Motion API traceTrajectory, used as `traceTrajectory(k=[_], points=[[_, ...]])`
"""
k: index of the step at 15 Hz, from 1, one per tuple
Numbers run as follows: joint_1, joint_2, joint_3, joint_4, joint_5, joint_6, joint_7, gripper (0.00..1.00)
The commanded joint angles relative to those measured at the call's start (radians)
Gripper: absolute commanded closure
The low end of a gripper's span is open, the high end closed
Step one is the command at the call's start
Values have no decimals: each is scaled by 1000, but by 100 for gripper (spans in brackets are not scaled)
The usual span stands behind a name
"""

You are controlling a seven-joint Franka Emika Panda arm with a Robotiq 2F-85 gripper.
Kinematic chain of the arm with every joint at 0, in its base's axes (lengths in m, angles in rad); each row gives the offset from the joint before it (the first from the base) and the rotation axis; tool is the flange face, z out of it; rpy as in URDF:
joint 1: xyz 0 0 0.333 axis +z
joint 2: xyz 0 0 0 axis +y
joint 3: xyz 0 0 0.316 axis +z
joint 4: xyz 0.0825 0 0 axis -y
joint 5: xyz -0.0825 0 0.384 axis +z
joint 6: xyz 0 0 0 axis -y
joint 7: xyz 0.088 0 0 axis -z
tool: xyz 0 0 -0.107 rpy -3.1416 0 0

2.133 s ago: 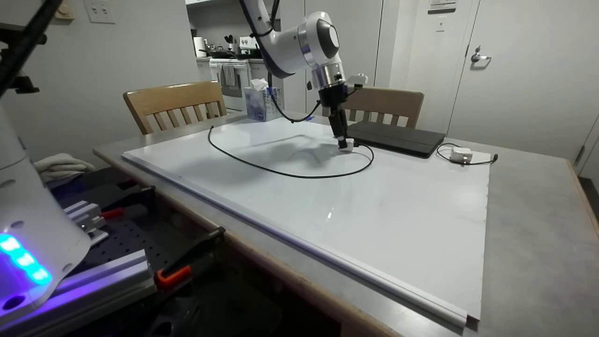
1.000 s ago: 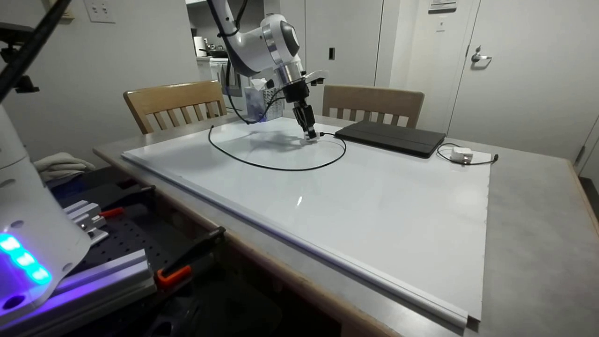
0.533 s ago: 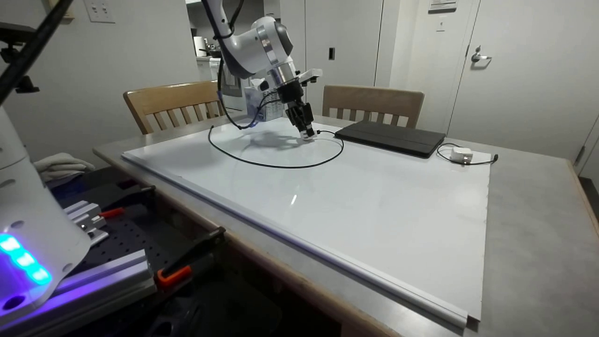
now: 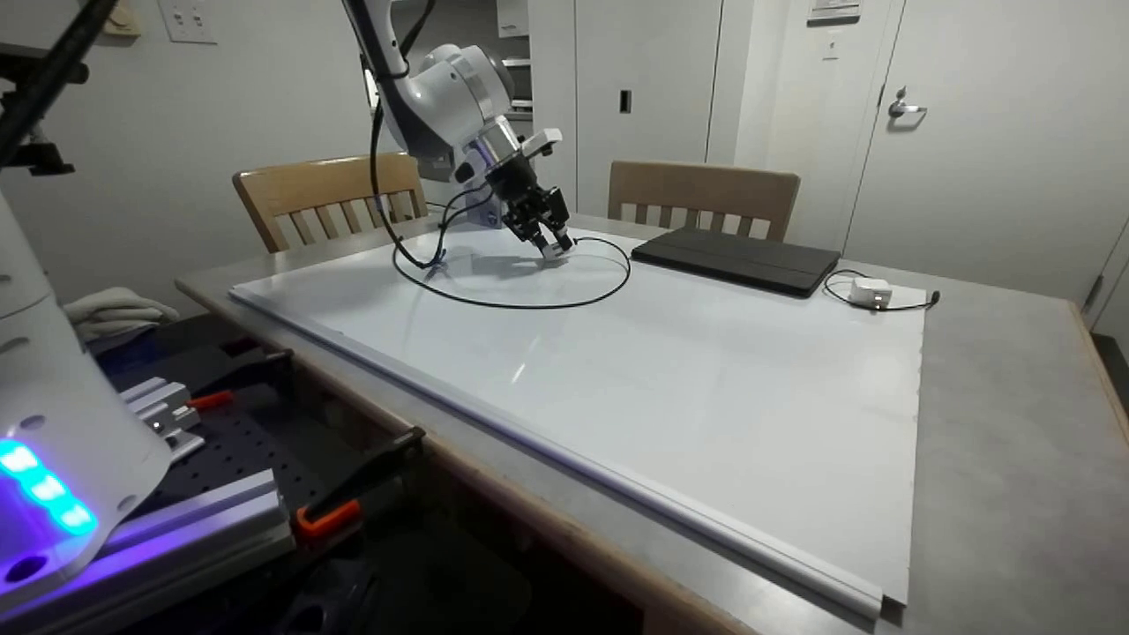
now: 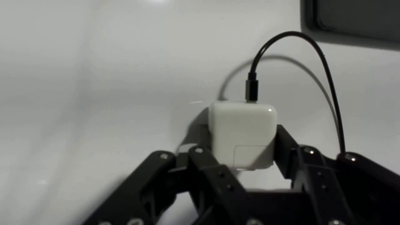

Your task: Wind the charger

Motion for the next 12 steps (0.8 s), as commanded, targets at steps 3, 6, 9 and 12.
traceTrajectory(k=[3,6,9,12], points=[[-11,-12,18,-28,-57,43,36,50],[-20,-12,29,-33,-35,37,17,75],[-56,-31,57,-52,40,9,-65,75],[-122,-41,96,-68,147,43,-231,75]])
